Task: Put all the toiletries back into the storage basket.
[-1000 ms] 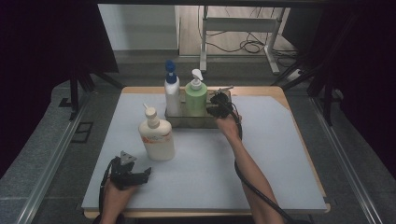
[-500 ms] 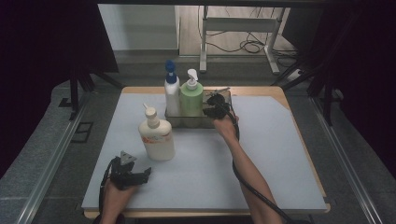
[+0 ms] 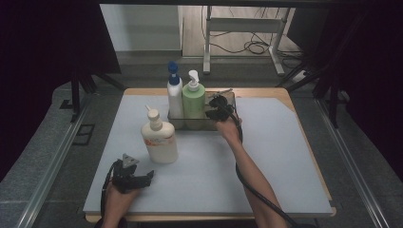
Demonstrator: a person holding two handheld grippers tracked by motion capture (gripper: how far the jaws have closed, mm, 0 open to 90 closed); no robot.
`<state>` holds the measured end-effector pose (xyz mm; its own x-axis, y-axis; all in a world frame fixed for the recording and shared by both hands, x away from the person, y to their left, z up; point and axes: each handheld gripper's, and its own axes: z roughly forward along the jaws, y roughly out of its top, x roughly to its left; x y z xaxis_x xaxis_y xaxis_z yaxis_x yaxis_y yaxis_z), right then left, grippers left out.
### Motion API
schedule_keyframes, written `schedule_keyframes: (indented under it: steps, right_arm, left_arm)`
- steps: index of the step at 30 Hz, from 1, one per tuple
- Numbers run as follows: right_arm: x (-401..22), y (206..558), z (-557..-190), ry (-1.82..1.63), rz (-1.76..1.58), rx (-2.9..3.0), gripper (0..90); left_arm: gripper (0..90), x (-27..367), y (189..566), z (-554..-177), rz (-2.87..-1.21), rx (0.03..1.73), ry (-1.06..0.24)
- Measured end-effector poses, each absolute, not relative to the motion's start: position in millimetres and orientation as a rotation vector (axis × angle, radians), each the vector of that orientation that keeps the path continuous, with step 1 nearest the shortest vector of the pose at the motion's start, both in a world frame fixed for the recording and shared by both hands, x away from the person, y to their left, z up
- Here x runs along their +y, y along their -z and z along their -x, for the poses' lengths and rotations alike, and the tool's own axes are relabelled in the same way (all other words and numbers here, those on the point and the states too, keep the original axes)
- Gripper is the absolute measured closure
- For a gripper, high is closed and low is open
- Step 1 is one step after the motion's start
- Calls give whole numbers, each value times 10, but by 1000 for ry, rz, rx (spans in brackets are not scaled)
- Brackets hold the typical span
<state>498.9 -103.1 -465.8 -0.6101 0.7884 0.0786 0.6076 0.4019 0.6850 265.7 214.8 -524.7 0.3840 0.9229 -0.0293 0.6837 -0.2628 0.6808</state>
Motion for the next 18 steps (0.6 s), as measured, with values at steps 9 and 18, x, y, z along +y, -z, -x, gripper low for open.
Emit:
schedule_keyframes:
  steps: [9,18]
  right_arm:
    - [-1041,4665,-4979,-1018,-1219,2408,895]
    - [-1103,4581,-4945,-1070,-1189,2391,849]
  left_arm:
    - [122,2143,5250,-2657,-2026,1377,-506]
    - [122,2143,5248,-2656,-2031,1376,-508]
